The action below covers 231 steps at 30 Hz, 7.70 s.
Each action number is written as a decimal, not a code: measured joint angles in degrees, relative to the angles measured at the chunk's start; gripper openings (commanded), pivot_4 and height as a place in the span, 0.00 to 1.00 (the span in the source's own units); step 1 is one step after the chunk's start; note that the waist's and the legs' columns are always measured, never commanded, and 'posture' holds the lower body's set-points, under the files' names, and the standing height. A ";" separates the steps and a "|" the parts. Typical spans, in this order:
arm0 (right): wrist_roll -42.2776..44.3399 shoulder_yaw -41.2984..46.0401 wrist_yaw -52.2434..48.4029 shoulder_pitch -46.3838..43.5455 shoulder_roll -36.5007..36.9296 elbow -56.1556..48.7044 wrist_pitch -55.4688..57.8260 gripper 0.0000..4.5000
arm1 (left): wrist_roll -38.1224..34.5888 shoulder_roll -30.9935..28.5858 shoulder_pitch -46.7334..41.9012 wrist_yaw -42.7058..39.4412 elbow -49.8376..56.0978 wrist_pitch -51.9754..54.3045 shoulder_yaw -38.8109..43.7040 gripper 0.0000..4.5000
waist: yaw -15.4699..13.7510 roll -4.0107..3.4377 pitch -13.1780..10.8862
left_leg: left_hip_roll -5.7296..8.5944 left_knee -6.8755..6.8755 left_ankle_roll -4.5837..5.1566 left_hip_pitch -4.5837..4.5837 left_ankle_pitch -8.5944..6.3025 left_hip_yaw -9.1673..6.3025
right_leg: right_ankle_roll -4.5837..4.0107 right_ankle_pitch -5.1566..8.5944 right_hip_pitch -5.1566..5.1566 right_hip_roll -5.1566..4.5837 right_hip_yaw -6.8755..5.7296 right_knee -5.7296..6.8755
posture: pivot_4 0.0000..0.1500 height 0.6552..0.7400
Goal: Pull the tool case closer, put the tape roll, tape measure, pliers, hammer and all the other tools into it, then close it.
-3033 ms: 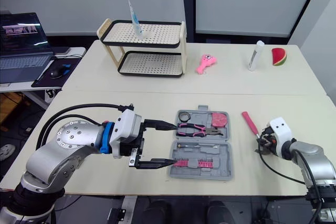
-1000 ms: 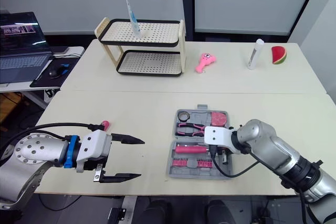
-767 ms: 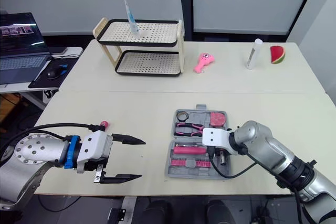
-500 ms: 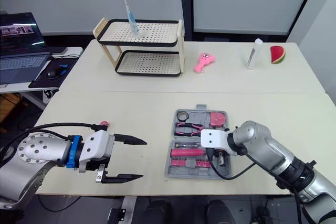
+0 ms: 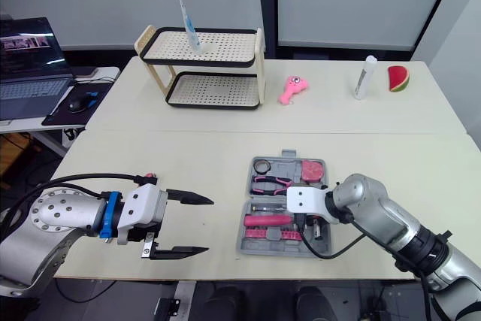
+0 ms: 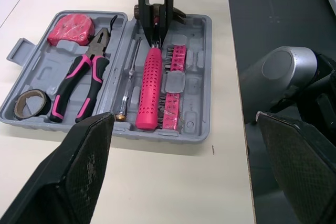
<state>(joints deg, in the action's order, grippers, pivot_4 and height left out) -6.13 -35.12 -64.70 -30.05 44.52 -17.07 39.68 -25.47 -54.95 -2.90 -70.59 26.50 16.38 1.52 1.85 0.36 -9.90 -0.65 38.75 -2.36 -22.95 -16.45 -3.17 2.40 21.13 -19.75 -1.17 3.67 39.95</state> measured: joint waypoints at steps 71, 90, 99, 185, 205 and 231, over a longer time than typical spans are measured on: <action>12.38 27.31 5.31 14.94 -1.13 -0.66 -19.19 0.01 | -4.99 7.88 10.42 14.48 -5.73 6.54 19.66 1.00 | -0.19 0.14 0.05 | 0.00 0.02 0.00 0.04 0.00 -0.12 | 0.00 0.00 0.13 -0.08 -0.07 -0.03 | 1.00 1.00; 18.98 58.06 7.38 47.28 0.79 7.59 -32.10 0.29 | -2.49 13.15 21.63 20.96 -39.27 0.40 39.00 1.00 | -0.26 0.37 0.18 | 0.01 -0.06 -0.01 0.27 -0.01 -0.16 | 0.00 0.00 0.48 -0.13 0.06 -0.13 | 1.00 1.00; 20.65 58.52 7.20 51.20 0.79 7.75 -32.76 0.63 | -2.50 13.68 23.80 19.76 -43.16 -2.12 39.01 1.00 | -0.12 0.44 0.24 | -0.01 -0.10 -0.01 0.30 -0.01 -0.15 | 0.00 0.00 0.48 -0.13 0.09 -0.14 | 1.00 1.00; 38.34 29.90 -0.34 7.91 8.67 -14.08 -2.98 1.00 | 5.48 41.19 6.67 57.95 -0.19 34.45 2.94 0.12 | -0.98 0.61 0.33 | 0.16 0.09 -0.03 0.03 0.00 -0.86 | -0.02 0.00 0.55 -0.44 -1.19 -0.18 | 1.00 1.00; 38.22 29.42 -1.57 6.37 8.96 -12.91 -2.67 1.00 | 9.51 45.93 5.47 65.16 -2.42 37.22 1.37 0.29 | -1.73 0.60 0.33 | 0.18 0.09 -0.04 0.06 0.01 -0.85 | -0.02 -0.01 0.66 -0.45 -1.20 -0.32 | 1.00 1.00; 38.92 32.27 2.61 7.81 9.97 -14.56 -1.48 1.00 | 8.46 26.98 12.29 45.81 9.27 17.28 4.17 1.00 | -1.71 0.56 0.30 | 0.15 -0.04 -0.04 0.03 0.00 -0.85 | -0.04 -0.02 0.66 -0.45 -1.19 -0.56 | 1.00 1.00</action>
<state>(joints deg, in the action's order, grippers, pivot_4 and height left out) 32.79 -2.85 -62.09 -22.24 54.49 -31.63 38.20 -17.01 -27.97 9.38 -24.78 35.77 33.66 5.70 0.14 0.92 -9.60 -0.50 38.72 -2.40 -22.92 -16.44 -4.02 2.36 21.12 -19.09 -1.62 2.48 39.39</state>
